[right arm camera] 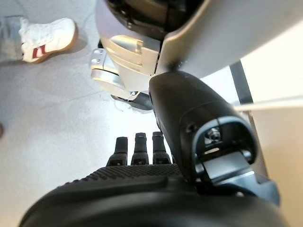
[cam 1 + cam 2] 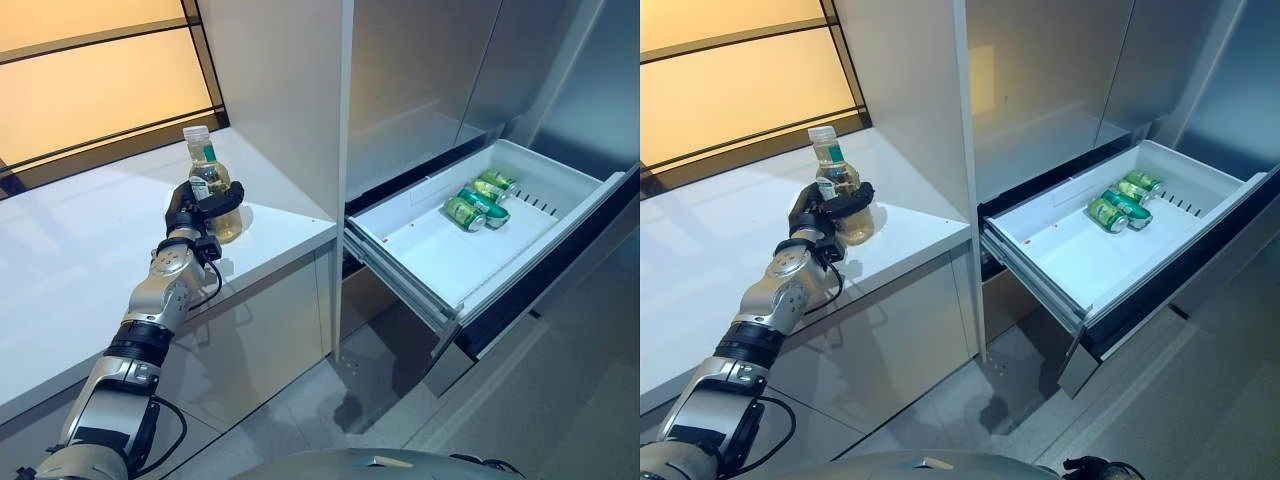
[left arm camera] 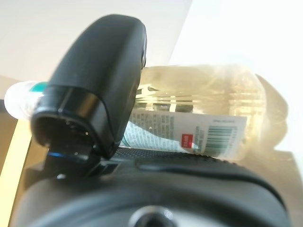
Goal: Put drinks into fridge and close the fridge
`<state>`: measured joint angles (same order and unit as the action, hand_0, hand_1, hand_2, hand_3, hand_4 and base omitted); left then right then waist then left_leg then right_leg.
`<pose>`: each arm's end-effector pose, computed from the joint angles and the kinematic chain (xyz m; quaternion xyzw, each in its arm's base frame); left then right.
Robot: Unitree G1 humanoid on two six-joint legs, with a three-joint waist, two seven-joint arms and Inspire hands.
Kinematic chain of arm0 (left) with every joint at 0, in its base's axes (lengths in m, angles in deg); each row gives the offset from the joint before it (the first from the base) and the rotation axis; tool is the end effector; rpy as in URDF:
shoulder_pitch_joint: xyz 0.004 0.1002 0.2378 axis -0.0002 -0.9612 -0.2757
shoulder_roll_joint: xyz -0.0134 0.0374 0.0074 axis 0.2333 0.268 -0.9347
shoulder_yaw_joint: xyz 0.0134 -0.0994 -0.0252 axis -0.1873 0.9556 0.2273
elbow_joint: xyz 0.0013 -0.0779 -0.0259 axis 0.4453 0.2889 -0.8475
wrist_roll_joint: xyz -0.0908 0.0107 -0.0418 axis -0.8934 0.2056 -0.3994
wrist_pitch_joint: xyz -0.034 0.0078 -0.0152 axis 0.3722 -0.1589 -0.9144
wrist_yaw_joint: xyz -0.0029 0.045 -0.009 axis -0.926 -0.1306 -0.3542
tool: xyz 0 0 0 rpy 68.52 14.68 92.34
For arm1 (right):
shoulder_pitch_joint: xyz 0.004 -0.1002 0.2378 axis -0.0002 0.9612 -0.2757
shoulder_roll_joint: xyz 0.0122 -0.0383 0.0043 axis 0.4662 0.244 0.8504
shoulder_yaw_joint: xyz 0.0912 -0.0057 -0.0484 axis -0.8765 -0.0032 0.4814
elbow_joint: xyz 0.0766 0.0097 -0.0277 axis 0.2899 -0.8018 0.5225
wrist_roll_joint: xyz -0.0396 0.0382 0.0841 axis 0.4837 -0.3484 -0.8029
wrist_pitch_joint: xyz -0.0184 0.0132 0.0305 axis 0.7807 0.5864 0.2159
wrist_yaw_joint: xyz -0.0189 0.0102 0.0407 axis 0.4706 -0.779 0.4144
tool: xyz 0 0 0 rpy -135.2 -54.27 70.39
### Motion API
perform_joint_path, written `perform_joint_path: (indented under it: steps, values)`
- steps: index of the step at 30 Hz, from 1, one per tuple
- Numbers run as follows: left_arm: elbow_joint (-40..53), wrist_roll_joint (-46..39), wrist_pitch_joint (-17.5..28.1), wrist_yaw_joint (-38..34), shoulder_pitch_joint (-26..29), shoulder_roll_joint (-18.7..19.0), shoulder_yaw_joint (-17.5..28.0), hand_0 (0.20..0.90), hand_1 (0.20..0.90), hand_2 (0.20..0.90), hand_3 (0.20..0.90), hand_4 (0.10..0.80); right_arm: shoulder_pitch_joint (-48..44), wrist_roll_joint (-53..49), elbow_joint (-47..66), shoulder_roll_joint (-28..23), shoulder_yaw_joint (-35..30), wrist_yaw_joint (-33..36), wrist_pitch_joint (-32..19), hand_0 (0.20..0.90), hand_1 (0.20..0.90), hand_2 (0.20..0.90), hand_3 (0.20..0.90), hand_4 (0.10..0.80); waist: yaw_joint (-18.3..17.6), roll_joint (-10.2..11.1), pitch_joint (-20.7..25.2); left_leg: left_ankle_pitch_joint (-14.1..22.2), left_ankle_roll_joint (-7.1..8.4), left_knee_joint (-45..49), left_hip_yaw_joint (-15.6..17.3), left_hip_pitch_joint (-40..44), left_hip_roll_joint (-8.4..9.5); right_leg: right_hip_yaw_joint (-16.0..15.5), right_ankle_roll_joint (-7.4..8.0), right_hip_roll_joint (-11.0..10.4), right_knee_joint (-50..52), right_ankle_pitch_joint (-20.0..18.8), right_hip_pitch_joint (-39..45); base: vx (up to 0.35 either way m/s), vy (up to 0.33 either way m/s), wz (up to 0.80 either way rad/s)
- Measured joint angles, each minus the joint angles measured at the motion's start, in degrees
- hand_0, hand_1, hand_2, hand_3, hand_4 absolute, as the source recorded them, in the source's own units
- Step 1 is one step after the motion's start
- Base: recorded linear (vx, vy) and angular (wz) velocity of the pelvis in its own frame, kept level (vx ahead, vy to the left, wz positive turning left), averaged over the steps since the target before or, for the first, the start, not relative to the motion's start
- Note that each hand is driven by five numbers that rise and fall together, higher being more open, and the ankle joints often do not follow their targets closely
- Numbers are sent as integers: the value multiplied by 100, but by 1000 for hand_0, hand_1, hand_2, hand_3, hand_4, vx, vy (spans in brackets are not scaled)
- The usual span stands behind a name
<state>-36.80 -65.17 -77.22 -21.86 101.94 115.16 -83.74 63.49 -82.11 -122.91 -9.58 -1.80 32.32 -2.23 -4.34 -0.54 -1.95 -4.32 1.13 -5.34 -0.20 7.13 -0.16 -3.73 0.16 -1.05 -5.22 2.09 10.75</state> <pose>0.2845 0.2283 0.0988 -0.0536 0.0443 0.1336 0.9886 0.0590 -0.2360 -0.1146 -0.1837 0.6451 0.1016 0.7347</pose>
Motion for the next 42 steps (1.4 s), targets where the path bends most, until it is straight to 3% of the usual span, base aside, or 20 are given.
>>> perform_joint_path:
  steps: [9, 15, 20, 23, 27, 33, 42]
  values:
    - [672, 31, 1, 59, -1, 9, -9, 300, 300, 300, 200, 100, -123, 1340, 945, -327, 1237, -482, -115, 900, 900, 900, 900, 800, 188, 113, -71, -11, -9, 21, -119, -103, 18, -139, 4, -15, -1, -20, -32, -47, 2, 6]
    - [1428, 29, 9, 103, -1, 253, -278, 300, 300, 300, 200, 100, -330, 1425, 1956, -588, 1409, -614, -100, 900, 900, 900, 900, 800, 320, 153, -117, -28, -7, 20, -173, -114, 22, -189, 5, -13, -23, -18, -28, -54, 14, 5]
    - [1916, 27, 132, 183, 1, 268, -465, 300, 300, 300, 200, 100, -779, 1145, 2871, -259, 1488, -659, -99, 900, 900, 900, 900, 800, 321, 117, -150, -56, -3, 23, -265, -153, 34, -287, 5, -12, -2, -18, -24, -48, 20, 8]
    - [1994, -7, 443, 548, 1, 303, -604, 300, 300, 300, 200, 100, -894, 1017, 2862, -121, 1480, -507, -846, 900, 900, 900, 900, 800, 402, 52, -231, -73, -14, 24, -281, -173, 52, -317, 9, -30, -1, -16, -32, -43, 42, 8]
    - [2246, -249, 529, 643, 1, 529, -612, 300, 300, 300, 200, 100, -746, 971, 3404, -193, 1623, -463, -914, 900, 900, 900, 900, 800, 444, 31, -327, -80, -15, 24, -326, -188, 56, -354, 17, -28, -1, -10, -24, -22, 26, 6]
    - [2385, -557, 757, 773, 0, 726, -614, 300, 300, 300, 200, 100, -567, 383, 4564, -479, 1532, -742, -824, 900, 900, 900, 900, 800, 434, 27, -346, -82, -16, 23, -337, -191, 61, -372, 19, -29, -1, -9, -18, 0, 0, 0]
    - [3011, -747, 1393, 1610, -308, 656, -511, 300, 300, 300, 200, 100, -557, -1811, 6264, -946, 8, -2884, -796, 900, 900, 900, 900, 800, 426, 45, -510, -93, -21, 24, -368, -173, 83, -405, 29, -42, 0, -3, 23, 2, 5, 2]
